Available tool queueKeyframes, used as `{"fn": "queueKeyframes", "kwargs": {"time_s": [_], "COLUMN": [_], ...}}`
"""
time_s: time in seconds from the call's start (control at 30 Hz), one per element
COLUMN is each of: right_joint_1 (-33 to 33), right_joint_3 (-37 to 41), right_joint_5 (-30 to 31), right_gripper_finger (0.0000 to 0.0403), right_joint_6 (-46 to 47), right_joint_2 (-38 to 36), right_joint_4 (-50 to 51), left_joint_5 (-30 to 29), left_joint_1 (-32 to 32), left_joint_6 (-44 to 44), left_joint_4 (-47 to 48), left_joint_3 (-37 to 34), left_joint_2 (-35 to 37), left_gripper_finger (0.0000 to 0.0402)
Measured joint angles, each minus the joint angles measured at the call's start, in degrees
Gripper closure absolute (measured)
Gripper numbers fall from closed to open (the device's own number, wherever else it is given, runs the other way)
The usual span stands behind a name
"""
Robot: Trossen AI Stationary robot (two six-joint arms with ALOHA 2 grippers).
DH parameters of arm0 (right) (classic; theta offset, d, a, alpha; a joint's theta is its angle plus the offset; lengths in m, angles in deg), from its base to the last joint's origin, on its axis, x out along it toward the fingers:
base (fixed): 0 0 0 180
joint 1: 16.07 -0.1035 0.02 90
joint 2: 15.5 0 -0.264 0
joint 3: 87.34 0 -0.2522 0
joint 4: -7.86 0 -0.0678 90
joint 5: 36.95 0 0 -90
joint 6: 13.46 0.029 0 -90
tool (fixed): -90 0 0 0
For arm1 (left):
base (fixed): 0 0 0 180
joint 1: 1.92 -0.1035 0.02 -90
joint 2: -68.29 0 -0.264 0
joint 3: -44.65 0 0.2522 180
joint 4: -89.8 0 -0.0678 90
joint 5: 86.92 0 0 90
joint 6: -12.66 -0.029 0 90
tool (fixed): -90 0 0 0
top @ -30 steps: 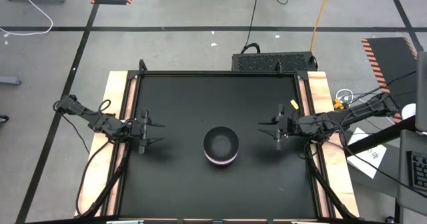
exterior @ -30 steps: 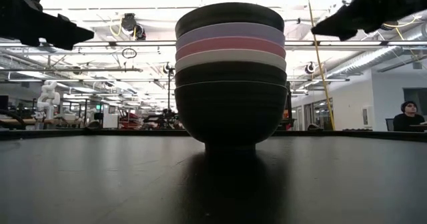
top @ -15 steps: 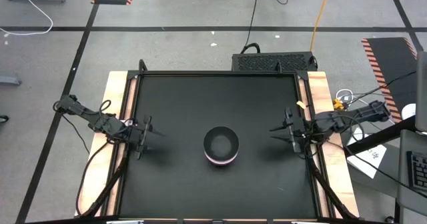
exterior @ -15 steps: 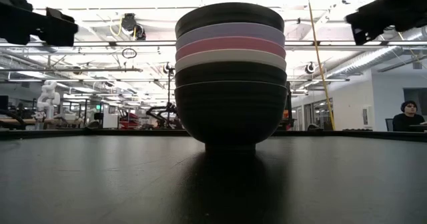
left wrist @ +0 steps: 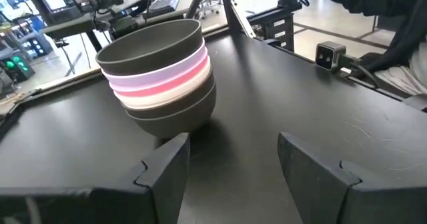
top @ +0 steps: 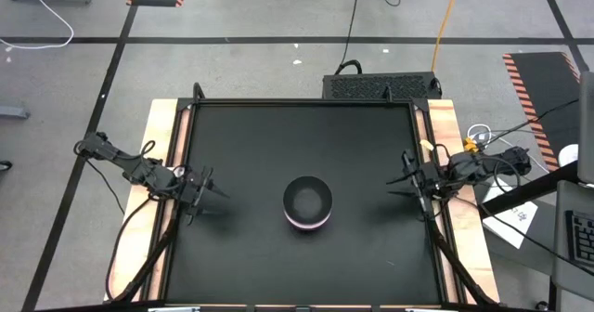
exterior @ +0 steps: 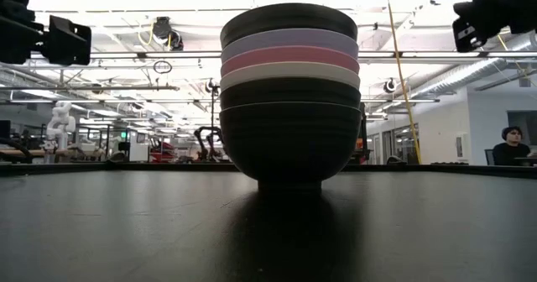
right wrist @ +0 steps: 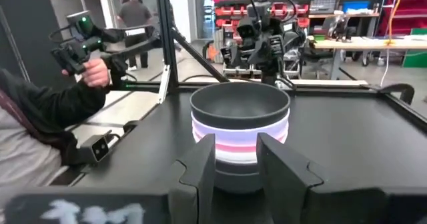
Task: Nest bowls inside each other
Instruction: Return to Home Position
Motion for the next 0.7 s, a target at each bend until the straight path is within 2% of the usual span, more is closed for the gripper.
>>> {"fn": "queueKeyframes", "kwargs": {"time_s": [0.13,0.37,0.53,0.7], "right_joint_1": [-0.02,0.0,0.0,0.0], "right_joint_3": [2.38,7.05,9.03,11.16], "right_joint_5": [5.71,7.58,8.72,10.16], "right_gripper_finger": [0.0303,0.0303,0.0303,0.0303], "right_joint_6": [4.22,2.53,-0.44,-1.35], "right_joint_2": [-1.03,-1.25,-1.25,-1.25], "right_joint_4": [0.29,-3.62,-6.95,-8.61], "left_joint_5": [-1.04,-6.82,-6.4,-1.47], "left_joint_1": [0.0,-0.96,-4.36,-8.31], "left_joint_6": [0.53,0.19,-0.3,-1.65], "left_joint_4": [-0.07,-0.18,-0.16,-0.07], "left_joint_3": [0.0,0.0,0.0,-0.02], "left_joint_2": [0.0,0.0,0.0,0.0], "left_gripper_finger": [0.017,0.017,0.017,0.017]}}
